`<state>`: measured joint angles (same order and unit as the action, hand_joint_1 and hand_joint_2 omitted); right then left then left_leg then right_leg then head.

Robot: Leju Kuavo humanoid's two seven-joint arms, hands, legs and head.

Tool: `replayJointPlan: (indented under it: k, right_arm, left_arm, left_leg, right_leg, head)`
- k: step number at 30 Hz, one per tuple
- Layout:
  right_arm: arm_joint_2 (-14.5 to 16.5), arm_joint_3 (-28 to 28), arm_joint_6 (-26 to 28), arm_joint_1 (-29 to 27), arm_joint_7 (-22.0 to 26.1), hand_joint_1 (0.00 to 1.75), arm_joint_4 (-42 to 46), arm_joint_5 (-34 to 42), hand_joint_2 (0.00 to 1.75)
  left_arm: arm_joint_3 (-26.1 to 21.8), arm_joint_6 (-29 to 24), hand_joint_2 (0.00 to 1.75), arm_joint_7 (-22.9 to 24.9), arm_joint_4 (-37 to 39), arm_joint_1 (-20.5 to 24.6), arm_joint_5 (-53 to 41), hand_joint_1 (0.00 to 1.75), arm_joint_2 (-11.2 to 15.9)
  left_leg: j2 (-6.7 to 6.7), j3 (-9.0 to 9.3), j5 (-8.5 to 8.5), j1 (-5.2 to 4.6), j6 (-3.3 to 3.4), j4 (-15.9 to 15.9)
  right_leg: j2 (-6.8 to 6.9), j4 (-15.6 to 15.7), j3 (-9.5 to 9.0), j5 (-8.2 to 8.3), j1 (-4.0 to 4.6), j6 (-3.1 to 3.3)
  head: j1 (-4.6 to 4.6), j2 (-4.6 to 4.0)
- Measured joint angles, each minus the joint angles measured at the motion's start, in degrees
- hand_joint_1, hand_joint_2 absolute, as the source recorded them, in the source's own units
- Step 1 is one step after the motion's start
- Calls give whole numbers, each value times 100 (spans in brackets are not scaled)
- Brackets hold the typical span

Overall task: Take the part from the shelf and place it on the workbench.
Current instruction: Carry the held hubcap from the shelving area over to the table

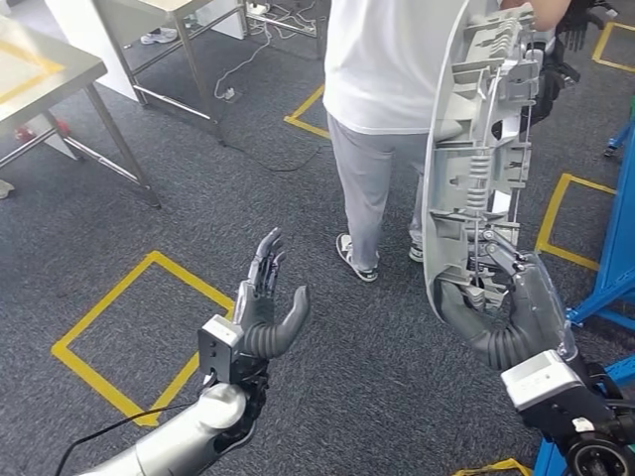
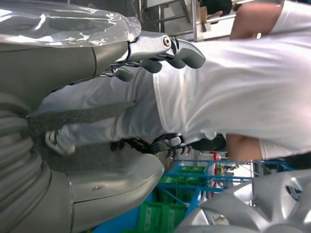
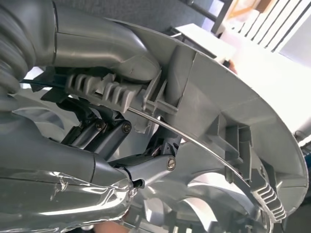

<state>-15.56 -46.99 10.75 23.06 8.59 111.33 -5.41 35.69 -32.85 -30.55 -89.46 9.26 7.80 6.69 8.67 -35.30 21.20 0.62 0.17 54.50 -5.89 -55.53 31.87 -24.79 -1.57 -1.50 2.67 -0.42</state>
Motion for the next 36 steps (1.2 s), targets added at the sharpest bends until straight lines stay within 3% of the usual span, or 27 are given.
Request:
replayJointPlan:
  k: [1,2,4,5,6,8,9,11,12,14,15,17,19,21,22,23,24,25,26,28,30,32,33,34,36]
  right_arm:
    - [2,-5,2,8,0,175,1,4,175]
    - [7,-12,3,13,-2,175,1,7,175]
    - [19,-26,4,26,-3,175,3,12,175]
    - [24,-31,5,32,-3,175,4,12,175]
    - [26,-36,6,35,-3,175,6,12,175]
    - [27,-46,7,37,-2,175,5,10,175]
    - [28,-51,8,37,-1,175,5,10,175]
    - [31,-56,13,39,2,175,5,26,175]
    - [33,-57,17,43,6,175,5,40,175]
    - [34,-56,31,64,28,175,2,80,175]
    - [35,-55,38,75,44,175,-1,96,175]
    - [35,-53,45,87,75,175,-4,118,175]
    - [35,-50,46,90,100,175,-7,132,175]
    - [35,-50,46,80,123,175,-14,142,175]
    - [35,-51,45,72,135,175,-20,145,175]
    - [35,-51,43,65,143,175,-27,146,175]
    - [35,-52,41,61,149,175,-35,147,175]
    - [35,-52,39,61,152,175,-43,148,175]
    - [35,-52,38,62,153,175,-47,149,175]
    - [34,-50,37,61,153,175,-55,150,175]
    - [34,-49,36,68,157,175,-59,149,175]
    - [43,-51,35,76,163,175,-61,149,175]
    - [49,-50,34,74,161,175,-64,150,175]
    - [55,-49,35,73,160,175,-68,150,175]
    - [61,-49,35,68,160,175,-76,150,175]
  left_arm:
    - [0,-1,175,4,-1,-8,-3,0,3]
    - [0,-2,175,5,-3,-15,-4,0,10]
    - [0,-5,175,3,-10,-6,-7,0,26]
    - [0,-6,175,2,-13,2,-9,0,30]
    - [0,-7,175,2,-15,9,-10,0,31]
    - [0,-7,175,3,-15,1,-11,0,33]
    - [0,-7,175,5,-15,-3,-11,0,37]
    - [0,-7,175,19,-15,-3,-14,0,47]
    - [0,-6,175,27,-15,8,-15,0,52]
    - [0,5,175,43,-15,36,-16,0,56]
    - [0,16,175,48,-15,48,-16,0,57]
    - [0,39,175,53,-15,57,-13,0,58]
    - [0,44,175,50,-15,79,-9,0,56]
    - [0,44,175,44,-15,106,-4,0,46]
    - [0,44,175,43,-14,110,-2,0,42]
    - [0,44,175,42,-13,107,-1,0,38]
    - [0,44,175,40,-12,104,1,0,37]
    - [0,44,175,40,-11,103,1,0,37]
    - [0,44,175,39,-11,104,1,0,36]
    - [0,44,175,38,-10,106,1,0,32]
    - [0,44,175,36,-9,103,2,0,28]
    - [0,44,175,35,-9,93,3,0,36]
    - [0,44,175,33,-10,89,2,0,42]
    - [0,44,175,31,-10,95,2,0,49]
    - [0,44,175,29,-11,112,2,0,56]
  left_leg:
    - [76,-28,-22,10,-40,-9]
    - [29,-45,-17,3,-73,-1]
    - [-339,-193,163,-44,-124,283]
    - [-584,-360,343,-52,-141,619]
    - [-731,-578,539,-49,-158,1043]
    - [-811,-926,749,-19,-188,1709]
    - [-825,-944,697,-6,-200,1739]
    - [-926,-597,342,8,-206,1108]
    - [-1069,-341,180,-2,-199,646]
    - [-1255,-27,24,-42,-132,69]
    - [-1263,6,32,-66,-92,-6]
    - [-1110,14,37,-69,-7,-13]
    - [-975,56,35,-43,67,-43]
    - [-846,79,38,-32,121,-53]
    - [-773,81,41,-37,141,-50]
    - [-688,85,44,-45,148,-47]
    - [-598,91,48,-52,152,-42]
    - [-504,101,52,-57,153,-37]
    - [-410,112,57,-60,148,-30]
    - [-242,108,67,-58,126,-9]
    - [-110,48,53,-37,74,10]
    - [2,-2,25,-25,4,2]
    - [-58,-22,48,-45,-32,33]
    - [-200,-82,125,-65,-65,155]
    - [-611,-391,442,-75,-128,772]
  right_leg:
    - [68,38,-32,-6,-1,7]
    - [148,58,-50,6,-7,28]
    - [331,122,-94,31,-26,84]
    - [429,139,-105,33,-20,107]
    - [526,143,-107,29,-11,124]
    - [720,142,-112,14,-4,136]
    - [810,142,-119,5,-6,133]
    - [971,142,-151,-22,-9,109]
    - [1037,140,-170,-43,2,84]
    - [1146,134,-202,-81,40,27]
    - [1201,134,-216,-98,58,-4]
    - [1283,136,-248,-144,51,-70]
    - [1076,-91,-177,-323,20,-121]
    - [738,-832,166,-679,14,-129]
    - [656,-1281,396,-840,23,-126]
    - [620,-1609,584,-914,33,-121]
    - [605,-1712,673,-864,40,-108]
    - [590,-1561,645,-693,43,-87]
    - [540,-1201,518,-439,44,-58]
    - [274,-403,195,-44,32,6]
    - [106,-23,17,24,33,37]
    - [224,63,-46,5,21,46]
    - [299,100,-75,14,2,62]
    - [384,139,-109,25,-19,80]
    - [550,184,-148,29,-20,113]
  head:
    - [3,0]
    - [9,0]
    - [62,0]
    - [87,0]
    - [111,0]
    - [120,0]
    - [126,0]
    - [141,0]
    - [157,0]
    - [164,0]
    - [155,0]
    - [123,0]
    - [96,0]
    - [50,0]
    - [34,0]
    - [28,0]
    - [25,0]
    - [24,0]
    - [21,0]
    - [17,0]
    - [5,0]
    - [-11,0]
    - [-2,0]
    - [28,0]
    - [94,0]
